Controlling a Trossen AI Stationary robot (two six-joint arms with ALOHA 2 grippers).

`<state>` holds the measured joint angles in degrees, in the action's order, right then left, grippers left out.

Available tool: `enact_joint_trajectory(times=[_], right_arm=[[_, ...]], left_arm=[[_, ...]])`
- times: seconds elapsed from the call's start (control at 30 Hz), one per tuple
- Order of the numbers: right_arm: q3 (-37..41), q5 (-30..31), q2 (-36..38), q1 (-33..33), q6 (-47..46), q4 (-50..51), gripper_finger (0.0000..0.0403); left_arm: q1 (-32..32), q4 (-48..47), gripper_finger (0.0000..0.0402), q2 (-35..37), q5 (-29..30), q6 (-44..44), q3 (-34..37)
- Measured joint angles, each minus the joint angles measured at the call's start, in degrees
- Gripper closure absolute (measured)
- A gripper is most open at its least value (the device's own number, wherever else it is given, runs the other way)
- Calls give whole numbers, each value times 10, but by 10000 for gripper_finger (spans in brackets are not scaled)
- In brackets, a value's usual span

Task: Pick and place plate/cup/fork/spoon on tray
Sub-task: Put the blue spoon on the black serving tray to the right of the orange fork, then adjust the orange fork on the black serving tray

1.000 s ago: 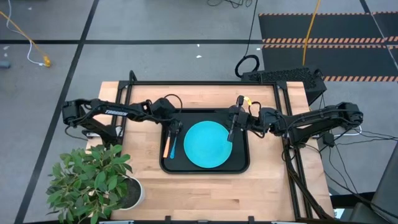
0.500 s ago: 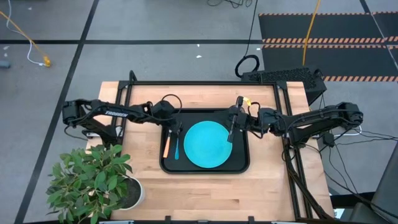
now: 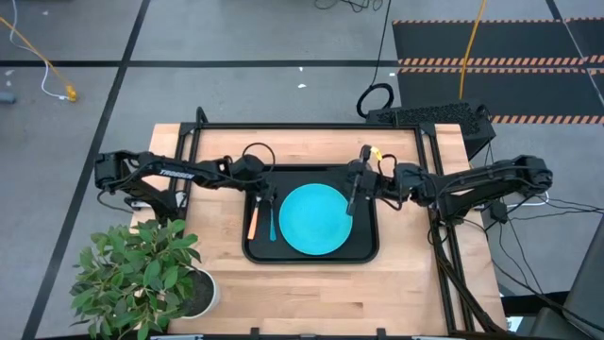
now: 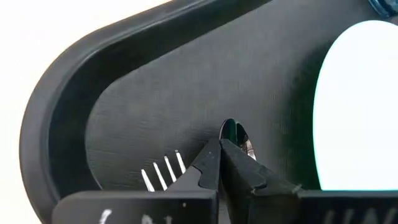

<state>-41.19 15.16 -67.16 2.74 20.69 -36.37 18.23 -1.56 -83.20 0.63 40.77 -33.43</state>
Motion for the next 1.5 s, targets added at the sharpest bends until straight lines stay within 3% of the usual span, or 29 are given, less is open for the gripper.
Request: enact_joint_trajectory(times=[0.37, 0.93, 1.5], right_arm=[[0, 0, 13, 0, 0, 10, 316], [0, 0, 13, 0, -3, 11, 316], [0, 0, 13, 0, -4, 13, 316]], left_arm=[[-9, -3, 393, 0, -3, -12, 0], [-9, -4, 340, 0, 0, -10, 0], [-8, 6, 339, 11, 45, -73, -1]])
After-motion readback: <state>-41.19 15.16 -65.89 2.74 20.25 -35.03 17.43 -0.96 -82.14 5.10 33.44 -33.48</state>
